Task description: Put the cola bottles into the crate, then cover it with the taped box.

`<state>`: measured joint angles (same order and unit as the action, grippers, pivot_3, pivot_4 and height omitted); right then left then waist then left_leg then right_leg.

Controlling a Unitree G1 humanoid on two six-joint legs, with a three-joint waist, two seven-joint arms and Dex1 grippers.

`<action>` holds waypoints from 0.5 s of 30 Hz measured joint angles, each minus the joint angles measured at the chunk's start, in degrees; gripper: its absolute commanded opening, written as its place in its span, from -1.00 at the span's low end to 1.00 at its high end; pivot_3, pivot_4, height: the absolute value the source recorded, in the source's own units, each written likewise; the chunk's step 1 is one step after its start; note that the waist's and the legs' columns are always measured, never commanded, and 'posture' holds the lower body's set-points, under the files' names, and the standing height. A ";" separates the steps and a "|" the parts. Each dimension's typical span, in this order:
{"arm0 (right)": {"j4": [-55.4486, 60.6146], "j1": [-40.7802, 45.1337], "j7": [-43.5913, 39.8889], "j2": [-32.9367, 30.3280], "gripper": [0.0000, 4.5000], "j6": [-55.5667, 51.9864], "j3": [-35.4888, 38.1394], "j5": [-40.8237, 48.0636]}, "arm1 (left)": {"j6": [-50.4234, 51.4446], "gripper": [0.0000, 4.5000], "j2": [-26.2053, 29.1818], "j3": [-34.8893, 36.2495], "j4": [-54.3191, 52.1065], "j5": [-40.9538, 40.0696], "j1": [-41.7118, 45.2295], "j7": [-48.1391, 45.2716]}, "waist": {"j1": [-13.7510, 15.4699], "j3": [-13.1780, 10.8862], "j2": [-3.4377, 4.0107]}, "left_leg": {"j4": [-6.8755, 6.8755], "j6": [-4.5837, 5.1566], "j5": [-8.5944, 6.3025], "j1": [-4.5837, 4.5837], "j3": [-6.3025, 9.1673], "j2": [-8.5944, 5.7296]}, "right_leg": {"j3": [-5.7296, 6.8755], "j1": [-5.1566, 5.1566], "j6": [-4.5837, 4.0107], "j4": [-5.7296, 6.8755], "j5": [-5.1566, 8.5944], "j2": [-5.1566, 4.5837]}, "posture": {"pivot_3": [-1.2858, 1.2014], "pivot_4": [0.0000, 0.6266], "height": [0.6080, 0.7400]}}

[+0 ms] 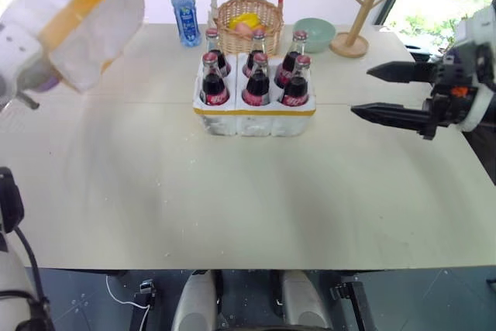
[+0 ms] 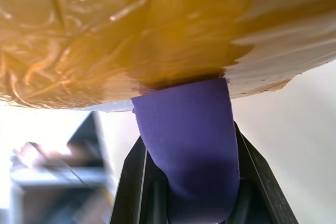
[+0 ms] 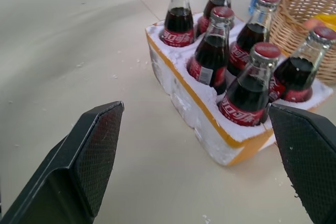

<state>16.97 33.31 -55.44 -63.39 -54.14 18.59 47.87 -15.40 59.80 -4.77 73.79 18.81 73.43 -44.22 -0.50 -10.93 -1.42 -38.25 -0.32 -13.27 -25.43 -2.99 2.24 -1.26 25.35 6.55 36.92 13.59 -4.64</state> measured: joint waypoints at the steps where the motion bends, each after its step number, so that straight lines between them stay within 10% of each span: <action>1: 0.22 -0.65 0.41 0.02 1.00 0.00 0.59 0.11 | -3.00 -0.83 -0.37 0.00 -1.23 -0.10 -0.01 0.65 | 0.02 0.00 0.00 | 0.00 0.00 0.00 0.00 0.00 0.00 | 0.00 0.00 0.00 0.01 0.00 0.00 | 0.03 -0.52 1.00; 15: 3.18 -4.58 8.86 5.75 1.00 -0.71 3.41 3.51 | -20.71 -0.83 -11.07 -5.58 -31.33 9.37 -10.83 21.03 | -0.08 0.00 -0.01 | -0.03 0.01 0.01 0.05 0.02 -0.04 | -0.07 -0.02 0.01 0.13 -0.01 0.03 | 0.03 -0.52 1.00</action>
<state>20.15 28.73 -46.58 -57.63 -54.84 22.00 51.37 -36.11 48.73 -10.35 42.46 28.18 62.59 -23.19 -0.58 -10.92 -1.43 -38.28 -0.31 -13.25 -25.39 -2.97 2.20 -1.33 25.33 6.56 37.05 13.59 -4.62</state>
